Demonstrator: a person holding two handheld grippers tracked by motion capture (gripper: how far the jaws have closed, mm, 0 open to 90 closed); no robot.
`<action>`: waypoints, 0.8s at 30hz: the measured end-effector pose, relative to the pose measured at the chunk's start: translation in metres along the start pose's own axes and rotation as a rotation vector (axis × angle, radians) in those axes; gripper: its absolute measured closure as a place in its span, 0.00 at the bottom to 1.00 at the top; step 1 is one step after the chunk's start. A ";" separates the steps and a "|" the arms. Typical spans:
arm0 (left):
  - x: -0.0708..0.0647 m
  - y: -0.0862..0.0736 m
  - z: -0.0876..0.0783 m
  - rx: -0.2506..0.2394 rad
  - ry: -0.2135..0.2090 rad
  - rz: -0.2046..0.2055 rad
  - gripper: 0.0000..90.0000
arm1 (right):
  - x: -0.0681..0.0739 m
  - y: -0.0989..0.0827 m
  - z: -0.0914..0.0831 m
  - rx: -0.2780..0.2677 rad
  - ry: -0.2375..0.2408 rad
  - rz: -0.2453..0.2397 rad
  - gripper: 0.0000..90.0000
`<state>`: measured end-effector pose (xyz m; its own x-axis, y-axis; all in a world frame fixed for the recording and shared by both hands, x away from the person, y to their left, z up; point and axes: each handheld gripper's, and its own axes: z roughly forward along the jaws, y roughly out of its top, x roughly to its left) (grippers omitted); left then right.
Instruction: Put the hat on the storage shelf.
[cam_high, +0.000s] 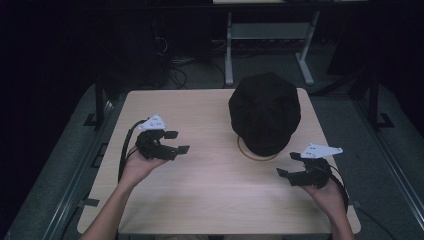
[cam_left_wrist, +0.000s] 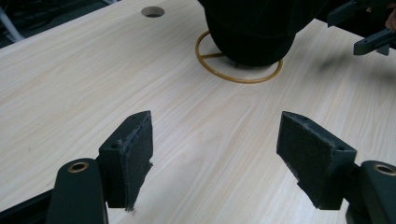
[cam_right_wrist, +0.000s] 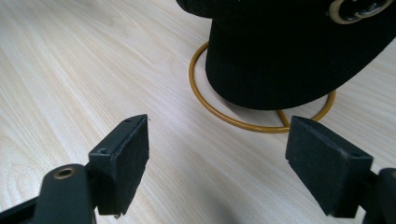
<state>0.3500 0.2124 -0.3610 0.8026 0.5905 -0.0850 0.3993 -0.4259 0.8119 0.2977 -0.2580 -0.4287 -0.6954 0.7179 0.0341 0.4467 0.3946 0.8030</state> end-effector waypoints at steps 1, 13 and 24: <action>0.000 0.000 0.000 0.000 0.000 0.000 0.29 | 0.000 0.000 0.000 0.003 0.001 0.001 0.23; -0.002 -0.020 -0.007 -0.007 0.030 -0.003 0.27 | 0.002 -0.001 0.002 0.015 0.005 -0.009 0.23; -0.007 -0.043 -0.017 0.001 0.062 0.003 0.27 | 0.004 -0.003 0.002 0.023 0.003 -0.012 0.23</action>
<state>0.3195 0.2380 -0.3857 0.7749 0.6303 -0.0468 0.3975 -0.4284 0.8115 0.2948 -0.2553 -0.4324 -0.7024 0.7112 0.0268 0.4515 0.4161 0.7893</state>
